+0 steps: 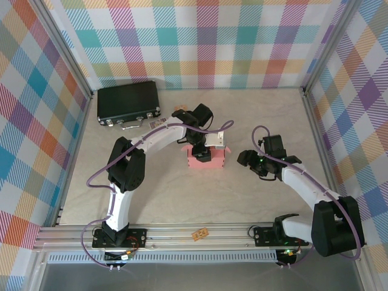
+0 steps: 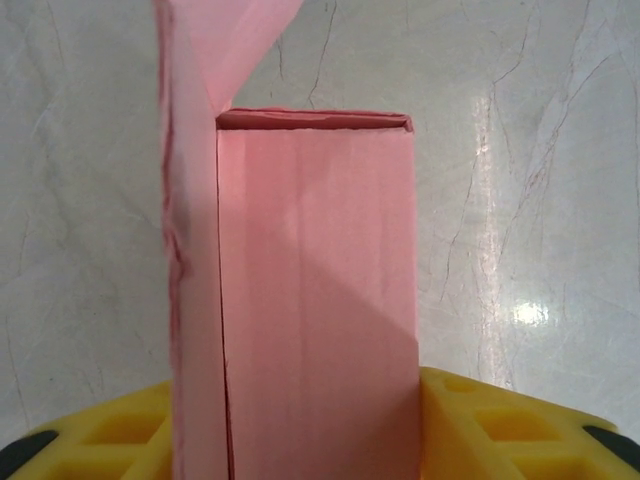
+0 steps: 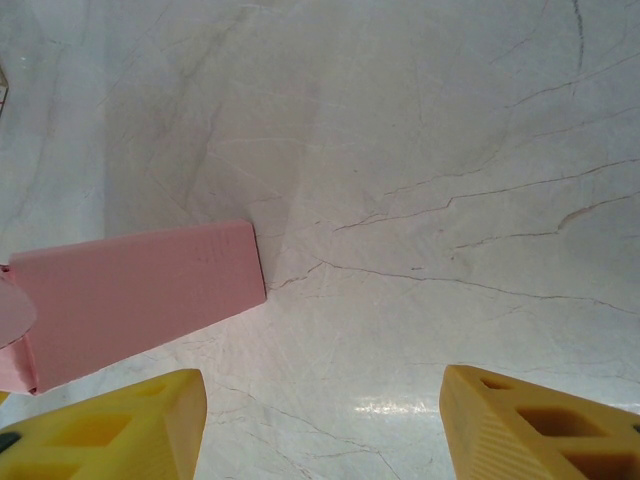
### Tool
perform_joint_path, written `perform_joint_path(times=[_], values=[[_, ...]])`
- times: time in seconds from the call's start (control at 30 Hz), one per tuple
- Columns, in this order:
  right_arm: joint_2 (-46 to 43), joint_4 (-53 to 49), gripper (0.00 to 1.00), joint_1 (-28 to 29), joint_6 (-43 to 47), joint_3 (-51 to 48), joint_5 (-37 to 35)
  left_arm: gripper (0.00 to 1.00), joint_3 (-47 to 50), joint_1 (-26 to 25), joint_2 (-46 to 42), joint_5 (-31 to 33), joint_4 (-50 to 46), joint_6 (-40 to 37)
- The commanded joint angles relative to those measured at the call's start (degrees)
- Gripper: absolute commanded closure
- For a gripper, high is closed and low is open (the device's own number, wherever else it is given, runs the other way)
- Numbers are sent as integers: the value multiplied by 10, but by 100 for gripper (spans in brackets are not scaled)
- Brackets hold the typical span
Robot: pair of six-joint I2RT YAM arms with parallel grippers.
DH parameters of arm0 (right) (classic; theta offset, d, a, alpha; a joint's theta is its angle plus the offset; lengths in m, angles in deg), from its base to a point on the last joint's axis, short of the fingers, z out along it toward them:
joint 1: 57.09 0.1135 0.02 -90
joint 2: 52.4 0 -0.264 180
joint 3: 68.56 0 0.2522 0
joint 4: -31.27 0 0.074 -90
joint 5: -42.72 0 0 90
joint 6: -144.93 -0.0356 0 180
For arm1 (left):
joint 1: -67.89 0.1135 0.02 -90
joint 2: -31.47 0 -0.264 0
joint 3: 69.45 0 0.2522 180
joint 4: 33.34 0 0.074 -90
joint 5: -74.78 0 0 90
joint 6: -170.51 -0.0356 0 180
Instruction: Fold the paper box
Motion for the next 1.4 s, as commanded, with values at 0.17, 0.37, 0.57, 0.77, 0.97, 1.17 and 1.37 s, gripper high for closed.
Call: perform_joint_path(times=[0.17,0.37,0.57,0.77,0.97,1.17,1.37], values=[[4,2,36,-4,10,17,12,35,-6,-3,-15,10,0,-4],[-3,-7,36,-5,18,27,11,23,-8,-5,-31,17,12,9],[-12,-35,36,-4,60,59,14,16,-10,-7,-68,25,21,44],[-5,-71,36,-4,125,114,49,15,24,10,-135,54,65,134],[21,-107,36,-4,190,175,91,17,84,54,-218,82,113,297],[52,-139,38,0,239,217,137,21,180,98,-283,128,139,455],[77,-160,45,18,264,242,147,27,284,136,-337,73,185,564]])
